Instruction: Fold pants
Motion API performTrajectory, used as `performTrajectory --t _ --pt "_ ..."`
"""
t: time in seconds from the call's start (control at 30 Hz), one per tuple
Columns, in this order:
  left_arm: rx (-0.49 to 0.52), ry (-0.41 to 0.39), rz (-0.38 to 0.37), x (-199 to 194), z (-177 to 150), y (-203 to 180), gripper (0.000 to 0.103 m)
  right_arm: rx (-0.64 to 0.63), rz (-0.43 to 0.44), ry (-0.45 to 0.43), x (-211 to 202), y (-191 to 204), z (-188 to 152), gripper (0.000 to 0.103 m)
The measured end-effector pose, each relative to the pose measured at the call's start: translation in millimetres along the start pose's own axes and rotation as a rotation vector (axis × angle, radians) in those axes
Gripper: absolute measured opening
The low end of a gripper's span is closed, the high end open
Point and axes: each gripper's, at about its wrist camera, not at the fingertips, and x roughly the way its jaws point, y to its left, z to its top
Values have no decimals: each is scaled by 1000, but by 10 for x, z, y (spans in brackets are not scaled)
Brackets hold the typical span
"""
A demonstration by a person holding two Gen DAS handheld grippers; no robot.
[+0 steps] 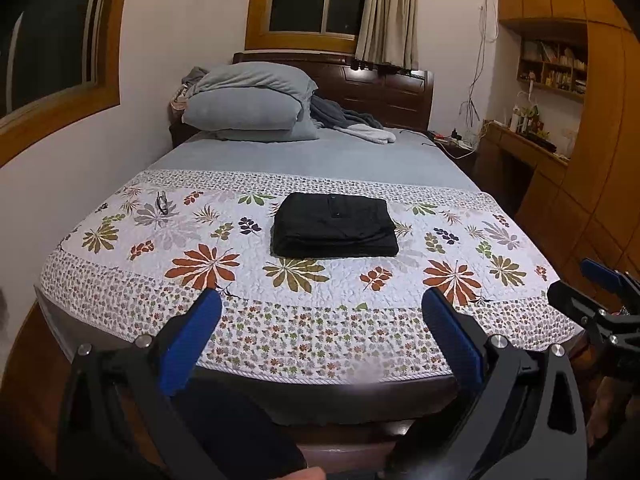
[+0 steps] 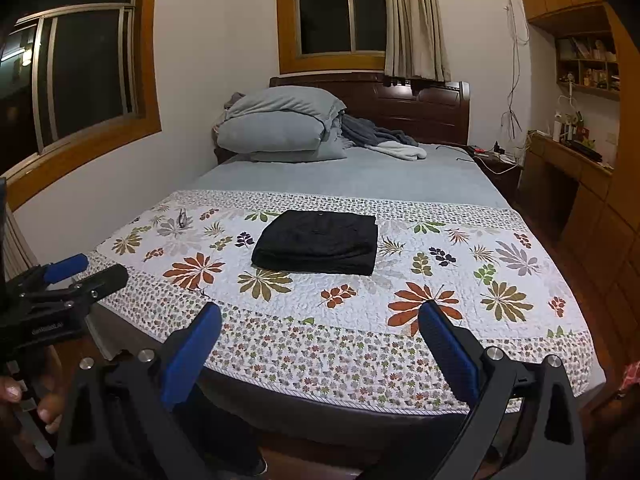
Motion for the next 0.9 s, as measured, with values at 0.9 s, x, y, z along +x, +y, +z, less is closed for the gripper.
performTrajectory --t 0.9 --pt "0 25 57 127 -22 6 100 20 16 13 171 0 -51 99"
